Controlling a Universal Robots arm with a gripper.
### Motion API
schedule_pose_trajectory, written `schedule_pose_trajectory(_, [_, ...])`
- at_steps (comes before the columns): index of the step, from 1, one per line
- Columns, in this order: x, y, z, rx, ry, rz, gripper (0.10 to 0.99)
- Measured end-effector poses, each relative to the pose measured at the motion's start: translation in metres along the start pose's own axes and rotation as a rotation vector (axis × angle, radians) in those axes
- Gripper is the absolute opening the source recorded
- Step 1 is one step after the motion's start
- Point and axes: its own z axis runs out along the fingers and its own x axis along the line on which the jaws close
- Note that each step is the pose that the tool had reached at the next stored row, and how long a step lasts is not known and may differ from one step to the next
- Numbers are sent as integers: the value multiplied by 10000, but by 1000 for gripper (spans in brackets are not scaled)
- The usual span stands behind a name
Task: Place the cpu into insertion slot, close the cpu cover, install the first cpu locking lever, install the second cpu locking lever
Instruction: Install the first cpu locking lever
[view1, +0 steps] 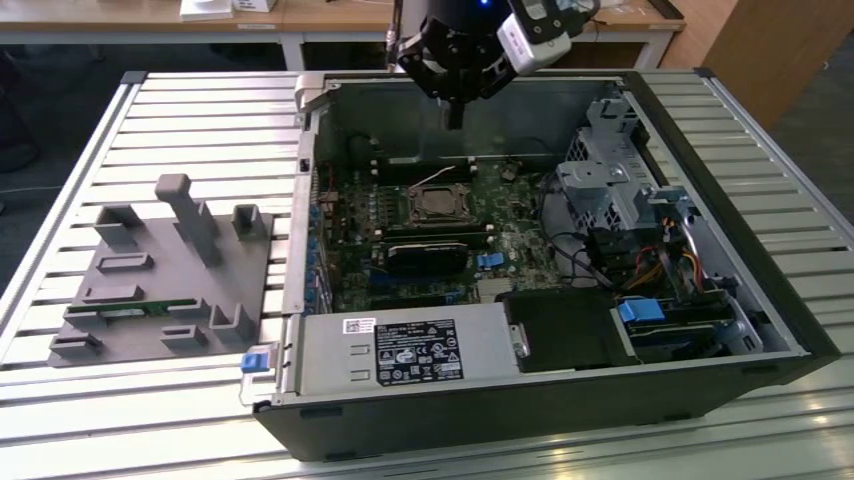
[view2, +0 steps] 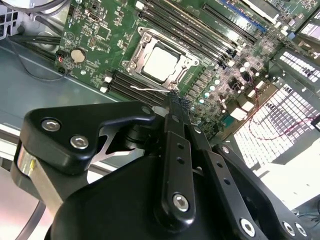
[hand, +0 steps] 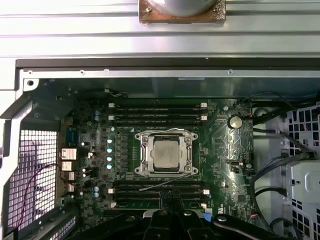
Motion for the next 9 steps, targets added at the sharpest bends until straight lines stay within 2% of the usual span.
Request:
schedule_pose_trajectory(5, [8,-3,28,2,-64,-5,106])
schedule_pose_trajectory(7, [20,-4,37,3,-130,-11,106])
schedule_pose_trajectory(9, [21,-5,51,1,-158,-15,106])
